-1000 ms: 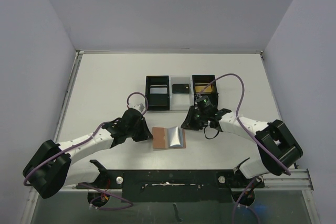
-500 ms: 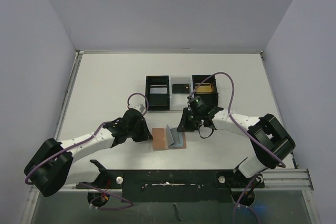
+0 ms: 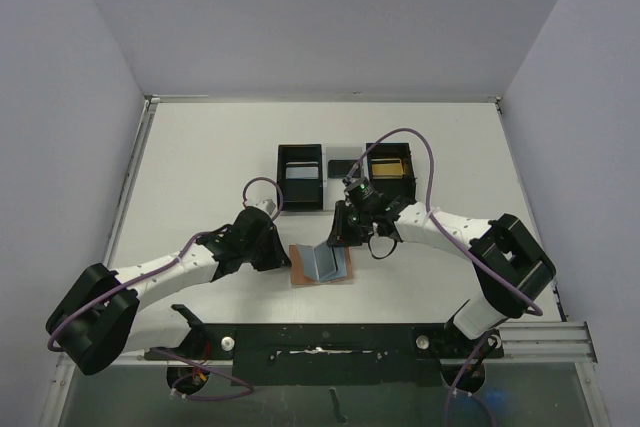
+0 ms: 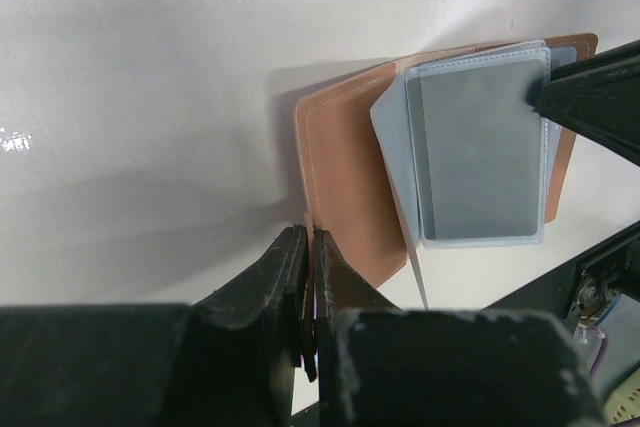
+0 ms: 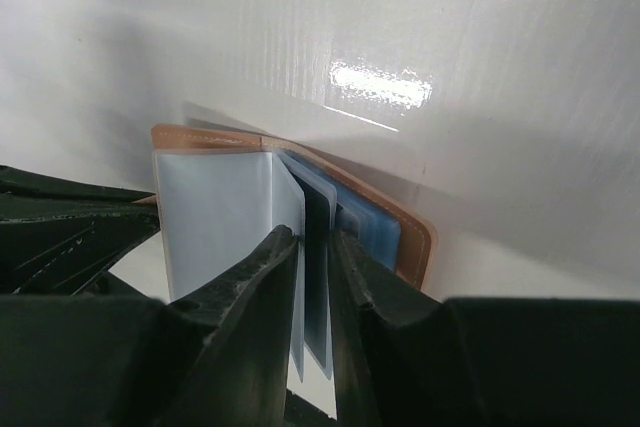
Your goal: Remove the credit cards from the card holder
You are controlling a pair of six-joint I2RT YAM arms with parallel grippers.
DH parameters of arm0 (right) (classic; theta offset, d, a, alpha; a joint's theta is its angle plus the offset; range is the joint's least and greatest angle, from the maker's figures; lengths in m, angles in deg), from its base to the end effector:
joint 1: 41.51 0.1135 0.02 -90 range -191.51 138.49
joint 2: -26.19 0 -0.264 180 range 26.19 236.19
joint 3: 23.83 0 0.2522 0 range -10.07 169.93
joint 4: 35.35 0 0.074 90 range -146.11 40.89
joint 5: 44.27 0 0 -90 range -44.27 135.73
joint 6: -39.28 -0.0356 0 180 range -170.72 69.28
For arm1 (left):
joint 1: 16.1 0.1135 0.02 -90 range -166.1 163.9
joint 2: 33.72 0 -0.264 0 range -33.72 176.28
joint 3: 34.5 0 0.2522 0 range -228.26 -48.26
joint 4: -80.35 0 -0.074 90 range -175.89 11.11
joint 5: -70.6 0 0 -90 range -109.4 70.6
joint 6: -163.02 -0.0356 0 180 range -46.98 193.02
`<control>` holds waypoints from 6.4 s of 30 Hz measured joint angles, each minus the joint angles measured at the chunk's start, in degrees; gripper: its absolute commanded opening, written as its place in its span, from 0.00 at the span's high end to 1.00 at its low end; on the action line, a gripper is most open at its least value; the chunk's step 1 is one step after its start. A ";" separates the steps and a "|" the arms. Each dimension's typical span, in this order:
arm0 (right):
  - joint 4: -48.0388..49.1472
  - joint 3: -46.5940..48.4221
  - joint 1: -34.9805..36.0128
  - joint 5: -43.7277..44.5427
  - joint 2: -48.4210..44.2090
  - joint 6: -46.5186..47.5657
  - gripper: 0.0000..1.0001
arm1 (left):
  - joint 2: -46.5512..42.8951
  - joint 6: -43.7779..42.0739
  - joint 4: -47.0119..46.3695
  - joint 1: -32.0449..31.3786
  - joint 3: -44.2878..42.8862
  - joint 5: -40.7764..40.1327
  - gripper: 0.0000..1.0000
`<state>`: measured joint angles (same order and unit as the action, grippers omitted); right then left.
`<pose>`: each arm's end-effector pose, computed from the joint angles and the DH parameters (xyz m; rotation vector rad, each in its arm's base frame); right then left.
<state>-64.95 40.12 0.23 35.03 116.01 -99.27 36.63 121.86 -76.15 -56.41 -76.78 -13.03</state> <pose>0.2253 0.2099 0.1777 0.0831 2.7387 0.7843 0.1665 -0.1465 0.1578 -0.1452 2.6359 -0.7503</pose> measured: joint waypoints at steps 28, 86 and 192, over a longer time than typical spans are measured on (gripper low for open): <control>-8.70 4.22 2.99 5.66 0.02 1.42 0.57 | 0.00 0.00 -0.11 0.00 -0.02 0.37 0.96; -13.09 6.38 5.25 10.69 3.82 -1.79 0.41 | 1.14 0.00 -1.11 0.00 -0.02 1.62 0.96; 19.87 -17.62 4.00 11.61 -17.62 -8.83 0.62 | 9.18 -2.91 -4.68 -7.15 -6.25 -1.60 0.81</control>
<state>-45.08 22.51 4.23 46.64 98.39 -108.10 45.81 118.95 -80.83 -63.56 -83.03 -14.63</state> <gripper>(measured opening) 0.377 0.206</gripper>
